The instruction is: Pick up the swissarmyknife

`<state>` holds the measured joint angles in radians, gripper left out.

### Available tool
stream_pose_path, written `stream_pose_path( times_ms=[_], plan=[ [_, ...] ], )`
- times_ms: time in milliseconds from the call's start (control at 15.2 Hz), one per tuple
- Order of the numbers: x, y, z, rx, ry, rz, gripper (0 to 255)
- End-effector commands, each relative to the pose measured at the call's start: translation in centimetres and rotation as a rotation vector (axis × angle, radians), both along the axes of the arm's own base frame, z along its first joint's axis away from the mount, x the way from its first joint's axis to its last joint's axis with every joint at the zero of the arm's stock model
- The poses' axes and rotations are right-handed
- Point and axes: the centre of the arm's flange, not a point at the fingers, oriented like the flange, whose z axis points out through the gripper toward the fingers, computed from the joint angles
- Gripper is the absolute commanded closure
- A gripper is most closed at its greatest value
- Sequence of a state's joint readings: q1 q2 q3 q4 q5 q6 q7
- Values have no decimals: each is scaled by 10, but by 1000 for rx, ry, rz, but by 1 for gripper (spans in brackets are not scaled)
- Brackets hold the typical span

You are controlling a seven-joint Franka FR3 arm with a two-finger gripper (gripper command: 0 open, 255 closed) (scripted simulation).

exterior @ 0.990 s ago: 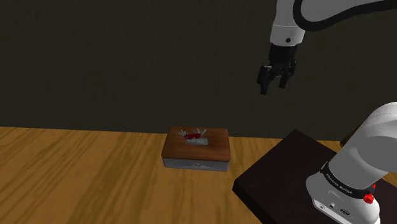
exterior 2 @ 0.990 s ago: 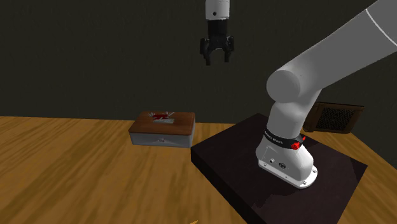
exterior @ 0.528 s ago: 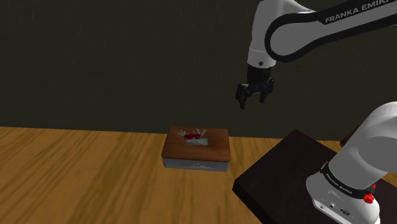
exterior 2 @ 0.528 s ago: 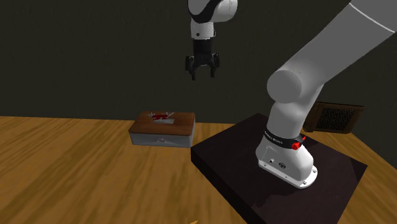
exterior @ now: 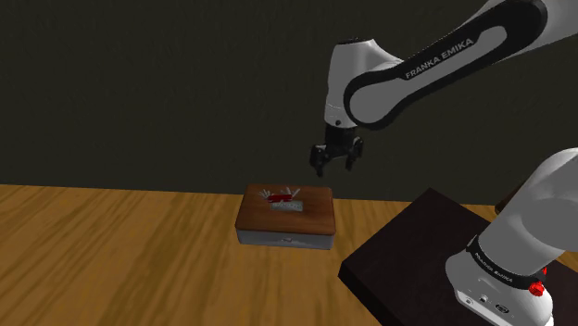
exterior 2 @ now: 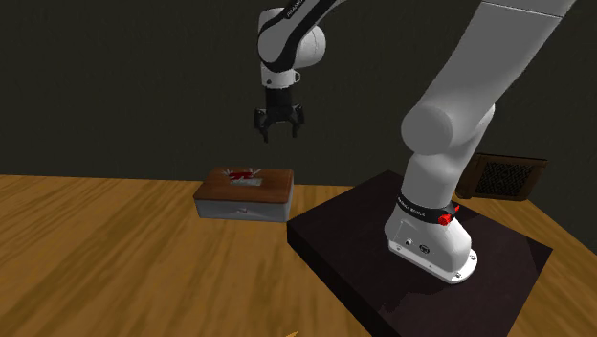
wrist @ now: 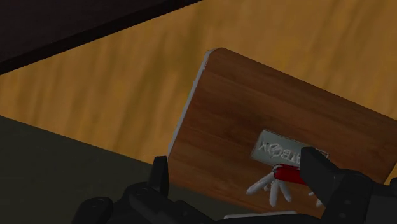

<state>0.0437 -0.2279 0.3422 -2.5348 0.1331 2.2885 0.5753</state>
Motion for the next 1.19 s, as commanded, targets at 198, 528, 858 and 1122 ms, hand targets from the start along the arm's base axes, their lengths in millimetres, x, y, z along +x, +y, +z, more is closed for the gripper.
stream_pose_path(
  times_ms=[198, 528, 858, 1122],
  plan=[
    [31, 36, -44, 7, -18, -40, 0],
    [64, 69, -88, 12, -35, -79, 0],
    [99, 101, -131, 17, -52, -119, 0],
    [102, 104, -151, 18, -54, -122, 0]
  ],
)
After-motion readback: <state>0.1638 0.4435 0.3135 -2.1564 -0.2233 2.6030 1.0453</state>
